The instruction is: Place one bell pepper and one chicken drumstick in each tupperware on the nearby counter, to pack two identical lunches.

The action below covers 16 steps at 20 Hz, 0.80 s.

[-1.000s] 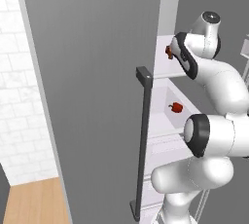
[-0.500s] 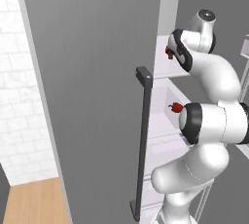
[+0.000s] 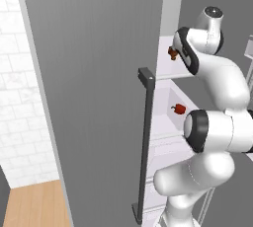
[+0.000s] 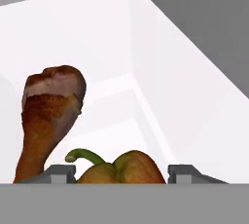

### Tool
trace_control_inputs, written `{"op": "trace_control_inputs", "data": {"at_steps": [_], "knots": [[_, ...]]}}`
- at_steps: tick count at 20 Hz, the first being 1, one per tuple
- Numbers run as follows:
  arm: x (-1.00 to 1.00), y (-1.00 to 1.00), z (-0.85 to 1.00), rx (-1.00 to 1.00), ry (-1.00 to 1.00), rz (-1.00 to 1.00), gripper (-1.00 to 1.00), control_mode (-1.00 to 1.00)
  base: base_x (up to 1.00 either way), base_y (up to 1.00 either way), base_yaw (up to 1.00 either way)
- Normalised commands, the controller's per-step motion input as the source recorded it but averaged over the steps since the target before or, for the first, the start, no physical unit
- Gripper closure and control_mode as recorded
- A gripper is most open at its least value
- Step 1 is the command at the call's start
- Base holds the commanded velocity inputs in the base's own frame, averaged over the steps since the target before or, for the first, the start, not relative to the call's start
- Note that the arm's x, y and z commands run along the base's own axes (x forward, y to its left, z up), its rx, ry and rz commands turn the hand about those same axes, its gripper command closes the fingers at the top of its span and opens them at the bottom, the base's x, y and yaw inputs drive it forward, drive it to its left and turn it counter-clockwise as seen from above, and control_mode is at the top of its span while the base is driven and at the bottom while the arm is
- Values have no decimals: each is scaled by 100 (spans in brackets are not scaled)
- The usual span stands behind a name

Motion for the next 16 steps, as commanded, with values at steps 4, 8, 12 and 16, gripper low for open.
{"op": "trace_control_inputs", "data": {"at_steps": [4, 8, 12, 16], "knots": [[-99, 36, 0, 0, 0, -4, 100, -100, 0, 0, 0], [-100, 39, 1, 0, 0, -1, 100, -100, 0, 0, 0], [-100, 30, -1, 0, 0, 0, 100, -100, 0, 0, 0], [-100, 16, -11, 1, 0, 0, 100, -100, 0, 0, 0]]}}
